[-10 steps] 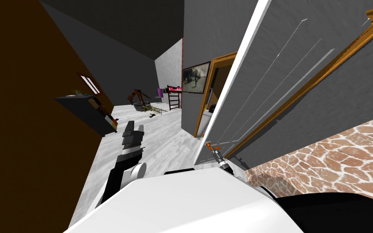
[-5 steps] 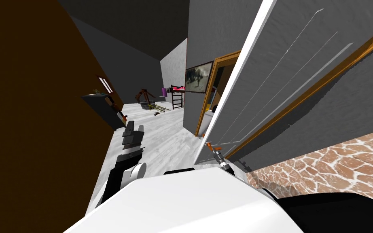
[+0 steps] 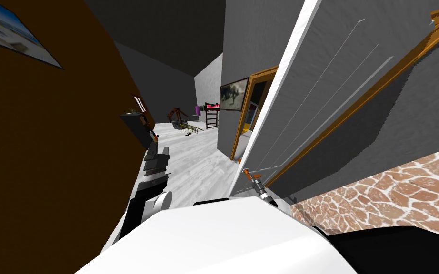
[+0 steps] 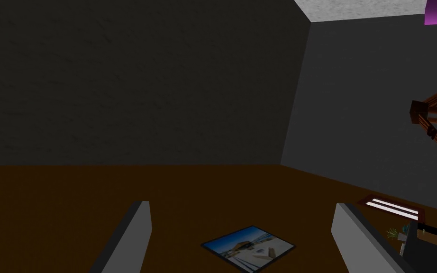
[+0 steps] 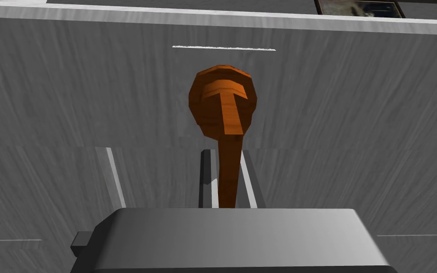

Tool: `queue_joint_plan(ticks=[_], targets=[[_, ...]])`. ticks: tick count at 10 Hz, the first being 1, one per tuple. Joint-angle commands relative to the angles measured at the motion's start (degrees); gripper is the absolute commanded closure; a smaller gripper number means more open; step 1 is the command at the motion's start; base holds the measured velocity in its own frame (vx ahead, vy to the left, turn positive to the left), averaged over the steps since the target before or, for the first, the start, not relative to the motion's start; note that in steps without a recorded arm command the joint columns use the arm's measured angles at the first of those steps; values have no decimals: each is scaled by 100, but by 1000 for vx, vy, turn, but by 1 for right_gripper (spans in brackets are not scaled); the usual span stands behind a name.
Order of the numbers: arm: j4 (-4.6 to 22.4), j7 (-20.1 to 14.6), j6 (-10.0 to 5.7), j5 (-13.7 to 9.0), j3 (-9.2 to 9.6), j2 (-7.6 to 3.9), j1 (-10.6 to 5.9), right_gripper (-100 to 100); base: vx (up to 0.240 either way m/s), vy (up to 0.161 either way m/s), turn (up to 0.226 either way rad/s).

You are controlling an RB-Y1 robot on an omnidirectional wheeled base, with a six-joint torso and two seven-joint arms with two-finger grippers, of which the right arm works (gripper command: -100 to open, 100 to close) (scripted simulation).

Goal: Pull the door open

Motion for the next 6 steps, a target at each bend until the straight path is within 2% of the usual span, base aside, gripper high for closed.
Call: queue_joint_plan(ticks=[1, 2, 6], targets=[[160, 10, -98, -14, -20, -30, -93, 100, 2, 11, -25], [201, -1, -172, -5, -34, -49, -63, 100, -75, -39, 192], [259, -15, -279, 9, -54, -77, -21, 100, -134, -62, 127]])
